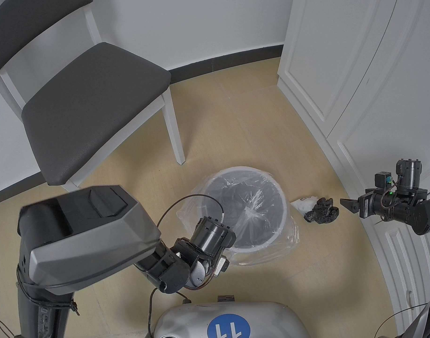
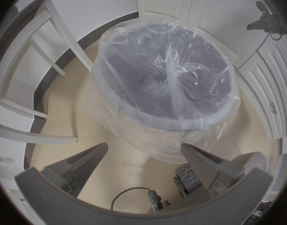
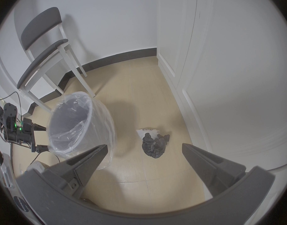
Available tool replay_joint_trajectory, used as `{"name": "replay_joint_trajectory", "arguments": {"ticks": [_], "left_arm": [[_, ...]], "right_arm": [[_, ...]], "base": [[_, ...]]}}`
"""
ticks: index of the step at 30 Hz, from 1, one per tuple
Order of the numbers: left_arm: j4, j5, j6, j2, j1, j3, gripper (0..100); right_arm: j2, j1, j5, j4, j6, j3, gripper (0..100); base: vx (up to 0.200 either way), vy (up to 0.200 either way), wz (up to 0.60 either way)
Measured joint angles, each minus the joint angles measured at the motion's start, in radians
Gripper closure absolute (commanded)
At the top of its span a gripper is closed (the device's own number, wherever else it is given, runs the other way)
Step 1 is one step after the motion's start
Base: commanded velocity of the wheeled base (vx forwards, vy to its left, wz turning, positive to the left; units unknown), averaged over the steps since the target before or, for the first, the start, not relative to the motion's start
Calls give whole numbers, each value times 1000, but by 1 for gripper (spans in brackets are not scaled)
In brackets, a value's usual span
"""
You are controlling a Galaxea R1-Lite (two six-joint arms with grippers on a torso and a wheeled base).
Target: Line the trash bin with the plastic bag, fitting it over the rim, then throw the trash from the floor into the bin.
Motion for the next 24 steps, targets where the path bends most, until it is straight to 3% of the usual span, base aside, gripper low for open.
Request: {"name": "replay_joint_trajectory", "arguments": {"ticks": [15,24], "left_arm": [[-181,10,-5,106,29,24,0],[-314,9,-6,44,27,164,0]], "right_arm": [[-2,-24,4,-1,0,-7,0],[-5,-37,5,-1,2,-11,0]], "base": [[0,0,0],[0,0,0]]}}
